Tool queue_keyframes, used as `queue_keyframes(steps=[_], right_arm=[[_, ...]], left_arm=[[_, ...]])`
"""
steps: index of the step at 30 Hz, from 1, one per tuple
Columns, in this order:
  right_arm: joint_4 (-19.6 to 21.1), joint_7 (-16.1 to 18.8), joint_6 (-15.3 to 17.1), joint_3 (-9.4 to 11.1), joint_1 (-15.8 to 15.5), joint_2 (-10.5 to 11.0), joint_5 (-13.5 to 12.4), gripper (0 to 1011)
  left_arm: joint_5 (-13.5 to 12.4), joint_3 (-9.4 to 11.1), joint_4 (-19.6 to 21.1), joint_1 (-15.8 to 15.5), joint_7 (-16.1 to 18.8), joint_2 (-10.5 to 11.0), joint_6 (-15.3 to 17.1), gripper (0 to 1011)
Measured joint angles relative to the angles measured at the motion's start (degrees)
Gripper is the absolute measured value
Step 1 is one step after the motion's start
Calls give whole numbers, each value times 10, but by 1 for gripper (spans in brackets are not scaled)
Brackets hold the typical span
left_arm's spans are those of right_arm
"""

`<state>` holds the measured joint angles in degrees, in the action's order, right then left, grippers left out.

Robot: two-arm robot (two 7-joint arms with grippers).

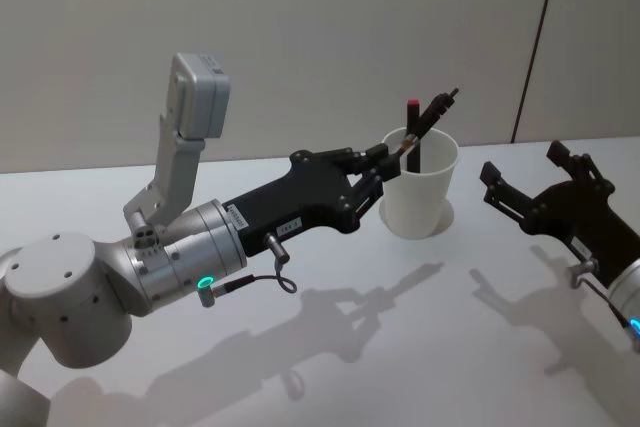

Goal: Place the pen into the pen holder.

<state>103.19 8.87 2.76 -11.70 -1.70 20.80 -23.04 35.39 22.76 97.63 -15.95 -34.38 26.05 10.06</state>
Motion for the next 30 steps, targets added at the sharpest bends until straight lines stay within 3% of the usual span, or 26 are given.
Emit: queue_keyframes(steps=[12, 30], right_arm=[[29, 50, 28, 18, -18, 21, -115, 1001], [61, 98, 105, 45, -35, 47, -327, 1001]], left_arm=[[0, 1, -1, -1, -2, -2, 1, 128], [0, 1, -1, -2, -3, -2, 2, 128]])
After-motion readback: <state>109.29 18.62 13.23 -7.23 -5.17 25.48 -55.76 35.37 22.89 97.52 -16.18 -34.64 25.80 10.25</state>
